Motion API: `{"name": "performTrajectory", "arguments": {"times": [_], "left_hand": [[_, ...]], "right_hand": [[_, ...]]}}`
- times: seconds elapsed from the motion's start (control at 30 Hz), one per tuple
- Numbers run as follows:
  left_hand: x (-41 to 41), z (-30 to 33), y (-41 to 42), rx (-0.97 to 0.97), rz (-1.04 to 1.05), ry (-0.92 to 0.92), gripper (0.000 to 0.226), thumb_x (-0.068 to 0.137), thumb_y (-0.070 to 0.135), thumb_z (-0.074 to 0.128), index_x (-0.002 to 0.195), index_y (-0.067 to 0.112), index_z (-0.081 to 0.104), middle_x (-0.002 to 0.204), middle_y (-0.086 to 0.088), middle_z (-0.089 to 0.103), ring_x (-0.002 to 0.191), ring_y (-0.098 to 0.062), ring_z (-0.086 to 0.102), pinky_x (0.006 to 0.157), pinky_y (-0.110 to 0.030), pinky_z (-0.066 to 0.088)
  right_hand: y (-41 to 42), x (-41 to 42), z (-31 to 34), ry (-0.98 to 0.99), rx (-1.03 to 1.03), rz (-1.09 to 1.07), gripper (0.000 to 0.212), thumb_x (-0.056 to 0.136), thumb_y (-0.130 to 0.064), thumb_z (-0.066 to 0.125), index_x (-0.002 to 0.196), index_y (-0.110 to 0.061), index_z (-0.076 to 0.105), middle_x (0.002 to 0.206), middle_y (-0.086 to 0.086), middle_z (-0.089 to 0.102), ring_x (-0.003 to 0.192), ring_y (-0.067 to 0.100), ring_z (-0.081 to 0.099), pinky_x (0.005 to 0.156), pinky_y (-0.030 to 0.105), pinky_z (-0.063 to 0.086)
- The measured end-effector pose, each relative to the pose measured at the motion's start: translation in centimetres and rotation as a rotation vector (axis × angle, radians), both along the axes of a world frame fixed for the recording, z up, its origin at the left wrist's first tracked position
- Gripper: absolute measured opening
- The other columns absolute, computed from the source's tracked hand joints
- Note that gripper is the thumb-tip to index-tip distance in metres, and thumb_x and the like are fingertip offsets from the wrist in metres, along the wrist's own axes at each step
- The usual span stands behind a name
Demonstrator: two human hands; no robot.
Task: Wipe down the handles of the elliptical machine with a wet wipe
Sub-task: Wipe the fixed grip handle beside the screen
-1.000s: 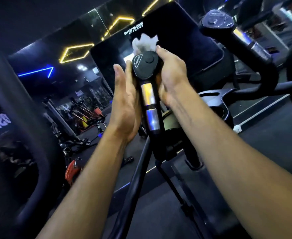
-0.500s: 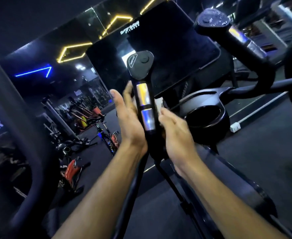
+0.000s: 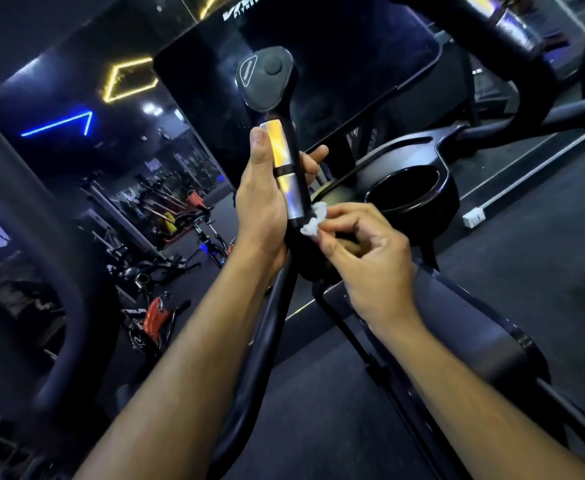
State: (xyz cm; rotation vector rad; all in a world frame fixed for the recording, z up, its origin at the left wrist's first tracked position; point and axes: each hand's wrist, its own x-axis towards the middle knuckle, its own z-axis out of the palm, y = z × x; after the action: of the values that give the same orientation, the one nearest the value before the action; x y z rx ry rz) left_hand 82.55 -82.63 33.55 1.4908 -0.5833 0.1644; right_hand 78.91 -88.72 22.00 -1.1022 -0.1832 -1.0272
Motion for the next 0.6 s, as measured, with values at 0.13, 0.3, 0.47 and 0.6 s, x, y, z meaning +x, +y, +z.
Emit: {"name": "performTrajectory", "arguments": {"times": [0.13, 0.3, 0.47, 0.6], "left_hand": [[0.5, -0.1, 0.3, 0.036, -0.027, -0.019, 0.05, 0.112, 0.048, 0.031, 0.116, 0.008, 0.061, 0.08, -0.009, 0.063, 0.109, -0.032, 0.074, 0.101, -0.048, 0.055], [0.6, -0.3, 0.3, 0.036, -0.021, -0.03, 0.051, 0.112, 0.047, 0.03, 0.12, 0.006, 0.058, 0.076, -0.008, 0.061, 0.106, -0.031, 0.075, 0.107, -0.05, 0.05], [0.5, 0.1, 0.7, 0.065, -0.056, -0.002, 0.056, 0.112, 0.047, 0.028, 0.131, 0.001, 0.055, 0.076, -0.008, 0.065, 0.106, -0.029, 0.075, 0.097, -0.041, 0.053], [0.3, 1.3, 1.6, 0.155, -0.083, 0.038, 0.052, 0.113, 0.045, 0.029, 0.112, 0.005, 0.062, 0.079, -0.009, 0.069, 0.107, -0.027, 0.075, 0.073, -0.025, 0.054]], "right_hand": [[0.9, -0.6, -0.4, 0.001, -0.054, -0.073, 0.008, 0.084, -0.003, 0.08, 0.087, -0.007, 0.074, 0.09, -0.002, 0.068, 0.092, 0.008, 0.068, 0.079, 0.016, 0.051], [0.4, -0.3, -2.2, 0.146, 0.015, 0.119, 0.007, 0.084, -0.011, 0.08, 0.084, -0.014, 0.074, 0.093, 0.001, 0.069, 0.076, 0.014, 0.067, 0.071, 0.032, 0.056], [-0.2, -1.0, -0.1, 0.228, 0.104, 0.272, 0.01, 0.094, -0.011, 0.07, 0.097, -0.014, 0.079, 0.09, 0.02, 0.074, 0.076, 0.014, 0.063, 0.073, 0.033, 0.052], [-1.4, -1.8, 0.1, 0.281, 0.125, 0.393, 0.024, 0.092, 0.007, 0.06, 0.105, -0.006, 0.076, 0.095, 0.013, 0.076, 0.087, 0.02, 0.068, 0.081, 0.03, 0.057]]}}
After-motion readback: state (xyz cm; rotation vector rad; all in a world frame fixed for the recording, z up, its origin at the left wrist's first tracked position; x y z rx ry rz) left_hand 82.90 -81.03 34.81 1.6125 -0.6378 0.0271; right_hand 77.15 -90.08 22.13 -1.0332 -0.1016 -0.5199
